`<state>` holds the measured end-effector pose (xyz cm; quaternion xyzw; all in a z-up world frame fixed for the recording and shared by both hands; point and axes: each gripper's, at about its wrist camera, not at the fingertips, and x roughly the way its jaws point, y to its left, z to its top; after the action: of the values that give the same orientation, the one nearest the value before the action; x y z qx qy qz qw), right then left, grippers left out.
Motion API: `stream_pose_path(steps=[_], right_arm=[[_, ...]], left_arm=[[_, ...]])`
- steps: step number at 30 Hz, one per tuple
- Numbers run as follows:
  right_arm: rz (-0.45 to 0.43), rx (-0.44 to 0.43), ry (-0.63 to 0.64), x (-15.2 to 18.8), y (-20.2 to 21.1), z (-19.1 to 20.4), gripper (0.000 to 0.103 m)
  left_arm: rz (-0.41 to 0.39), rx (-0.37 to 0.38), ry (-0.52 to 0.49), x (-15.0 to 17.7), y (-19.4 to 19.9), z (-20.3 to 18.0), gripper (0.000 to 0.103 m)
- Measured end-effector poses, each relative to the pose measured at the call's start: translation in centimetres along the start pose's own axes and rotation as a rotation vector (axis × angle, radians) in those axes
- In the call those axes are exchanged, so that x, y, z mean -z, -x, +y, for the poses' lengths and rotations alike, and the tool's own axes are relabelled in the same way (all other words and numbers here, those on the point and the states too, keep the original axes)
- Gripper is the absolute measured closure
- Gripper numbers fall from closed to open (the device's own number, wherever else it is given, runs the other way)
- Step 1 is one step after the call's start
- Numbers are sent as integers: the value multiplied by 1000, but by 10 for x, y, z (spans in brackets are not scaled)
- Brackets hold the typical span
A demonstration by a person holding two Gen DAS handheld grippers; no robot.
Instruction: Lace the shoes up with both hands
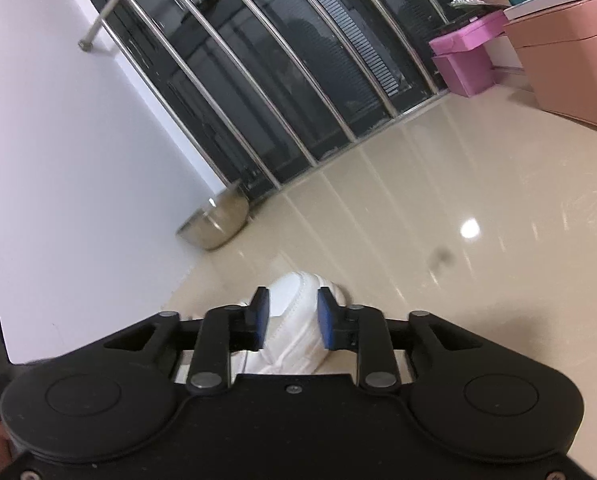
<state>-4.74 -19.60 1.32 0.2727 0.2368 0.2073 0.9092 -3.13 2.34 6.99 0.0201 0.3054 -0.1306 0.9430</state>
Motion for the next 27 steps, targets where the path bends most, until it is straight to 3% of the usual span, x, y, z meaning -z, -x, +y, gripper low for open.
stream_pose_path(steps=[4, 8, 11, 13, 14, 16, 17, 18, 23, 27], right_arm=[[29, -34, 62, -4, 5, 12, 61], [98, -110, 136, -9, -12, 33, 61], [139, -106, 156, -6, -30, 46, 64], [162, -106, 154, -3, -40, 51, 70], [171, -107, 146, 0, -44, 52, 82], [183, -126, 97, 1, -46, 48, 88], [186, -133, 75, 1, -46, 46, 100], [189, -139, 52, 1, -47, 44, 103], [132, -124, -44, -6, -14, 23, 103], [66, 50, -6, -16, 58, -12, 103]], left_arm=[[-25, 10, 2, 5, -3, 4, 82], [-46, 38, 38, 9, -4, 10, 82], [-44, 38, 37, 9, -5, 9, 82], [-46, 32, 34, 9, -5, 8, 82], [-48, 33, 36, 9, -6, 8, 82], [-51, 36, 46, 10, -6, 10, 82], [-53, 38, 50, 10, -7, 11, 82], [-55, 39, 54, 11, -7, 11, 81], [-60, 42, 79, 13, -6, 12, 81], [-56, 43, 70, 12, -6, 13, 81]])
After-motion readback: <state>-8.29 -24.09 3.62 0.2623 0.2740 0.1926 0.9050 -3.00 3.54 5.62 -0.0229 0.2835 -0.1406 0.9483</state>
